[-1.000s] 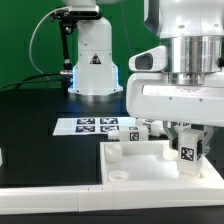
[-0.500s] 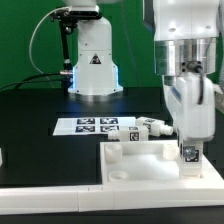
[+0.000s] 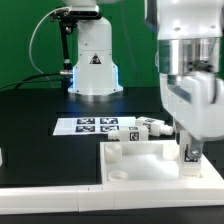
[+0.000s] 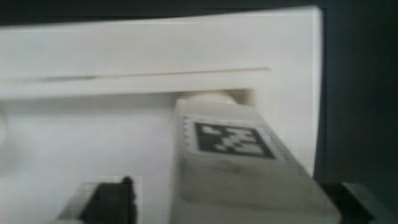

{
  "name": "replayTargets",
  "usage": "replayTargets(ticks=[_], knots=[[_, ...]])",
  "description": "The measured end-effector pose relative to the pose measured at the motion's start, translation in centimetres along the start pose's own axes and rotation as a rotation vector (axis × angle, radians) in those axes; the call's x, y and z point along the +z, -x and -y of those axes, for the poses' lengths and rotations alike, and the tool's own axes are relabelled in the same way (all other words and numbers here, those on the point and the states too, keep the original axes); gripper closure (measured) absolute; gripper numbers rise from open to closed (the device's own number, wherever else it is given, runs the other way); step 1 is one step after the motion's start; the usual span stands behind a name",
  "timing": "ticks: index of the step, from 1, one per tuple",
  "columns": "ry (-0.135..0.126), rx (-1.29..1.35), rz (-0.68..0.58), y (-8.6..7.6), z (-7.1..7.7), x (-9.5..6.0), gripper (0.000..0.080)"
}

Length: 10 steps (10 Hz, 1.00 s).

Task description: Assemble one leg

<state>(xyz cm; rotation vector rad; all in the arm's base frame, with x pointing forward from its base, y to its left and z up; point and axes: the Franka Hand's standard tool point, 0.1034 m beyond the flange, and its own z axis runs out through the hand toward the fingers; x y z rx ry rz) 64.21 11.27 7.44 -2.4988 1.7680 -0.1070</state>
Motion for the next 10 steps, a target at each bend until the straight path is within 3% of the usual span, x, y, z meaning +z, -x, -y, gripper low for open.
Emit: replayTargets(ticks=[1,3,5,7,8,9,10], knots=[[-0.014,-0.143,0.001,0.5,0.1,-0.1,0.0189],[-0.008,-0.294,0.0,1.0,0.0,0.0,0.0152],[-0.006,-0.458,-0.014,0.7,0.0,0.0,0.0152],[-0.015,-0.865,-0.081,0.1,0.4,0.2,0.0151],[-0.015,-0.847,-0.08,0.1,0.4,0.2,0.0151],[-0.016,-0.81,-0.079,0.1,0.4,0.2,0.0274],[-0.016,-0.814,-0.08,0.1,0.4,0.2,0.0274]])
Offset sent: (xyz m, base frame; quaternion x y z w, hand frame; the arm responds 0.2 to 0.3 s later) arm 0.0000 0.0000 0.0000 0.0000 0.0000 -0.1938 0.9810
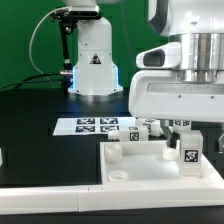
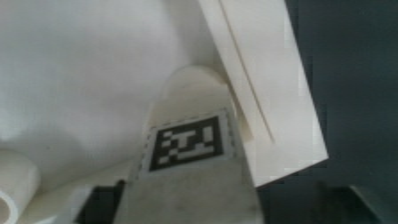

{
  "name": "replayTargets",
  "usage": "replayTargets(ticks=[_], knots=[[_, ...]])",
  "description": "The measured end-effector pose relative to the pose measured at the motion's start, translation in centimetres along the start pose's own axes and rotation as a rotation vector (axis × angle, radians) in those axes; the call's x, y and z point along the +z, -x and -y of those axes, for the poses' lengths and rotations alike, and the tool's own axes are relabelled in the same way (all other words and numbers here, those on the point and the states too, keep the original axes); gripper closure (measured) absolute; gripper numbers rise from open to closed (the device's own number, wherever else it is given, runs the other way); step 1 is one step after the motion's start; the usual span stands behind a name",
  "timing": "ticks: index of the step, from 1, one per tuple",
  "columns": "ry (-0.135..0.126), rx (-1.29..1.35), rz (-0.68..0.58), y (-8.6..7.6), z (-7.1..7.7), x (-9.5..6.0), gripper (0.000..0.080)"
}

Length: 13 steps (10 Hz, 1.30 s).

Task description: Assemble one leg

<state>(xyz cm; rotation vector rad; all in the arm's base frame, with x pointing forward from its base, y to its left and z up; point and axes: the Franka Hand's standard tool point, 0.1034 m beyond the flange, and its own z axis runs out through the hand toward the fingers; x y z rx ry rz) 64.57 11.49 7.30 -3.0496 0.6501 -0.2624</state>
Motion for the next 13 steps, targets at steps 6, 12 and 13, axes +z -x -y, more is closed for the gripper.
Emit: replayTargets(ticks=[6,12,13], knots=[[0.03,0.646,0.0,0.18,-0.57,0.21,0.0511],[-0.028,1.256,0.062,0.48,-0.85,0.38,0.0511],[-0.03,1.228,0.059,0.43,-0.85,0.39,0.0329]])
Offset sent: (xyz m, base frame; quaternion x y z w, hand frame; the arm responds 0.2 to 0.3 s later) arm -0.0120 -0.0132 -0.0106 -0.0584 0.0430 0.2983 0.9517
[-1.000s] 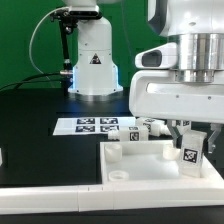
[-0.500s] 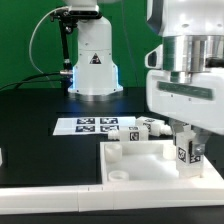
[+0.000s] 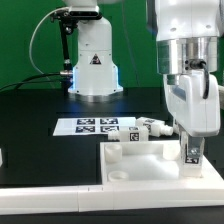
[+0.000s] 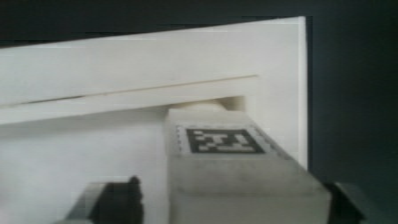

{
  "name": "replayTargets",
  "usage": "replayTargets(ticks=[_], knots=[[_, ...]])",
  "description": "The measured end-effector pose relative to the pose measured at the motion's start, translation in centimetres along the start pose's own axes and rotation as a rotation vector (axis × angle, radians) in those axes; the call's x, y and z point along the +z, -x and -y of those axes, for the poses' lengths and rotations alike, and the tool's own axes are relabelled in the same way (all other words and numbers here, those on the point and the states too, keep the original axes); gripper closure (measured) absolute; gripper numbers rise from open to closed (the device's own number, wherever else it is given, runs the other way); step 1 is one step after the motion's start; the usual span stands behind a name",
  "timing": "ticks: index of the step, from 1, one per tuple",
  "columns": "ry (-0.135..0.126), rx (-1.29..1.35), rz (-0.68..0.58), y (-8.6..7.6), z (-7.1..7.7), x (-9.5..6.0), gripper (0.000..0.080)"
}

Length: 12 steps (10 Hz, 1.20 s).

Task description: Assemble one leg

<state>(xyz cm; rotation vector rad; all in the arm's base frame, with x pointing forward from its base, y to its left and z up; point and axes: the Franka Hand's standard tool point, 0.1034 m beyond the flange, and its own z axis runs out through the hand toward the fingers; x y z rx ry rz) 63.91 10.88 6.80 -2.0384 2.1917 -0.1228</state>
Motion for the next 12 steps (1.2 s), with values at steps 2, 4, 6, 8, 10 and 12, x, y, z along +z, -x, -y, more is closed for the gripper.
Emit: replayTargets(ticks=[2,4,6,8,10,12], knots=[[-0.022,-0.414,0.0,0.08,0.42,-0.19,0.0206],[-0.02,-0.578,0.003,0.26,0.28,-0.1,0.0161],[-0.017,-0.717,-0.006,0.06,0.34,-0.11,0.0152],[0.006,-1.049,-0.045,0.27,0.51,-0.25,0.015],[0.007,-1.336,-0.039,0.65,0.34,0.09,0.015],[0.006,-1.283,-0.04,0.57,0.38,0.08,0.0266]])
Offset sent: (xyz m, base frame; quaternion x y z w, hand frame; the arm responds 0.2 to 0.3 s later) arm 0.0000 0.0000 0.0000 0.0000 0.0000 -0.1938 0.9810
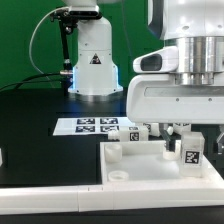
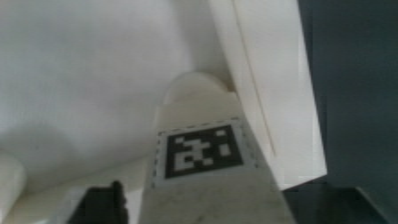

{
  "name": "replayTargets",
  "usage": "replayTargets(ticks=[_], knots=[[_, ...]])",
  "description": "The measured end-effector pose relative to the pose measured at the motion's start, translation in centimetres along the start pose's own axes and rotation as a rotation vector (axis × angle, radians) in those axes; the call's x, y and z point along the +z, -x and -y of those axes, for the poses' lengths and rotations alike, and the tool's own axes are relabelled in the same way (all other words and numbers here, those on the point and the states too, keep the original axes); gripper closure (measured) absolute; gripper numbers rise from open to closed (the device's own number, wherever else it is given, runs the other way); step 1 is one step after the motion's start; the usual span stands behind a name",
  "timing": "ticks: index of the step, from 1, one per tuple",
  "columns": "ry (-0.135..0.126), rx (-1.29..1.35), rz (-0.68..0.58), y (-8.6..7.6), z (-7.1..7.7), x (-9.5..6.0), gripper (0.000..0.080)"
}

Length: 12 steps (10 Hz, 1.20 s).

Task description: Assemble one leg

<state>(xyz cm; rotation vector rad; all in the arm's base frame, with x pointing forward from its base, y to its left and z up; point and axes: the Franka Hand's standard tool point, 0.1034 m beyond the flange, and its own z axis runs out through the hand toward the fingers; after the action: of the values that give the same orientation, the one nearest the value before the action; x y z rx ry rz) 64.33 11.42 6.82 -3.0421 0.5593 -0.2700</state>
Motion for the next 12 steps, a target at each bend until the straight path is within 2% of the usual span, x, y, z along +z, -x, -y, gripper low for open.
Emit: replayTargets(ticks=[2,4,6,8,10,12], knots=[[0.001,0.064,0.0,-0.02,-0.09,0.02,0.0515],[0.003,0.244,0.0,-0.03,-0.25,0.07,0.0515],[0.008,0.589,0.004,0.07,-0.52,0.1,0.0515],[0.0,0.971,0.079,0.1,-0.64,0.1,0.0515],[0.012,1.197,0.118,0.05,-0.55,0.15,0.0515],[0.017,1.288,0.117,0.07,-0.53,0.16,0.0515]])
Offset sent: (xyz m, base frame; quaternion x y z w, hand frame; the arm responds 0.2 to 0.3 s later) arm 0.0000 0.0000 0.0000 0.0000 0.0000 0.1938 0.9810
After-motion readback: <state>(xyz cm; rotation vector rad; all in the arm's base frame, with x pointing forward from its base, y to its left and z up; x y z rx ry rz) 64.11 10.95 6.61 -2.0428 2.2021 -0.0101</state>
